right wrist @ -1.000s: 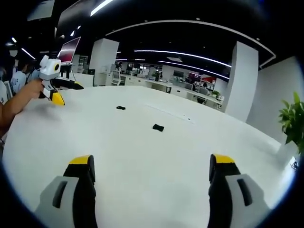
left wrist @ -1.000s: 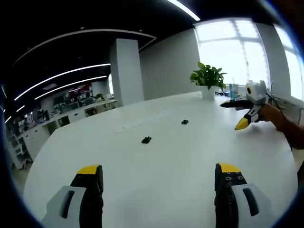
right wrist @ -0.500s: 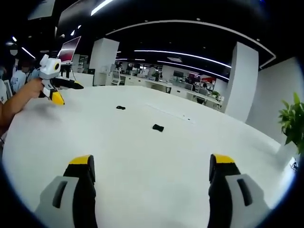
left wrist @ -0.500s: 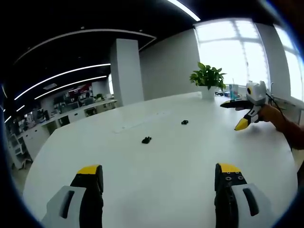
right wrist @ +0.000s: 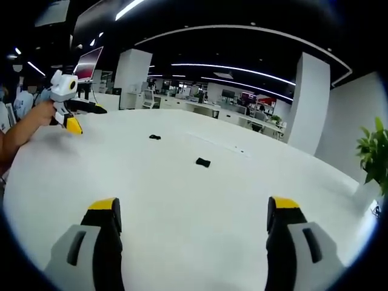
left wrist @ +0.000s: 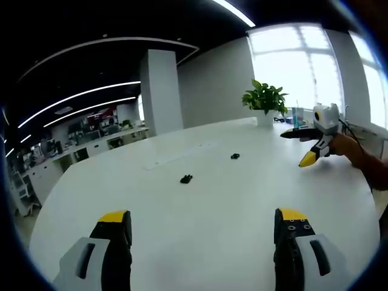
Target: Snap the two parts of the plastic buckle together until the buckle closes and remains connected.
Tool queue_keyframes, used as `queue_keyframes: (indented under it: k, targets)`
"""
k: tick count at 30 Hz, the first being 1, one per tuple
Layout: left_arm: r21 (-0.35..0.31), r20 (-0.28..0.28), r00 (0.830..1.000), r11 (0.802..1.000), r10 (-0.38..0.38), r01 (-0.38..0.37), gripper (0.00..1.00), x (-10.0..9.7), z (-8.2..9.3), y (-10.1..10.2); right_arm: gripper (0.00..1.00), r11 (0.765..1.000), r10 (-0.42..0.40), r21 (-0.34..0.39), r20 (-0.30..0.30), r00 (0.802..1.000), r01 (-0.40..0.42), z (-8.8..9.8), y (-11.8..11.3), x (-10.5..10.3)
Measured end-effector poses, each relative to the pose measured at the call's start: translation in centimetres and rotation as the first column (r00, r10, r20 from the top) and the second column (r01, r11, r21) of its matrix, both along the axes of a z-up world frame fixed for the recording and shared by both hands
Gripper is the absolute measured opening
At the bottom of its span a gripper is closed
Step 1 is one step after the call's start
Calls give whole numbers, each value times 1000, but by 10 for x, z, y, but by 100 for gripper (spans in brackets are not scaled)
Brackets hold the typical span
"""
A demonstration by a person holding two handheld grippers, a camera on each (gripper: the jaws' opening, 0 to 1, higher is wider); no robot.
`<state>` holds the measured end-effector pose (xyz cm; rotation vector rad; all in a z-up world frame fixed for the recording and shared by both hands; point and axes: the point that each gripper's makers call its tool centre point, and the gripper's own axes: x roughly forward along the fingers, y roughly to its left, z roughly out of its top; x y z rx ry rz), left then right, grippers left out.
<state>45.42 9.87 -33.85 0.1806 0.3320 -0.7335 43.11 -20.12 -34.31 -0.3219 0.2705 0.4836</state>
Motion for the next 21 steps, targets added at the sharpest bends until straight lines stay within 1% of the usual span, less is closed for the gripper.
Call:
queue_keyframes:
  k: [15,17,21]
  targets:
    - [-1,-4,1000,1000,-3,3,100,0,-1,0,100,1000,1,-2,-3,1000,-1,-1,0,1]
    - [1,-5,1000,1000,-4,4,100,-1,-2,0,100,1000,0,-2,4,1000,0,0,1,1]
    - [1,-6,1000,1000,-6,6,100,-1,-2,-1,100,1000,-2,-6,-3,1000,2,-1,0,2]
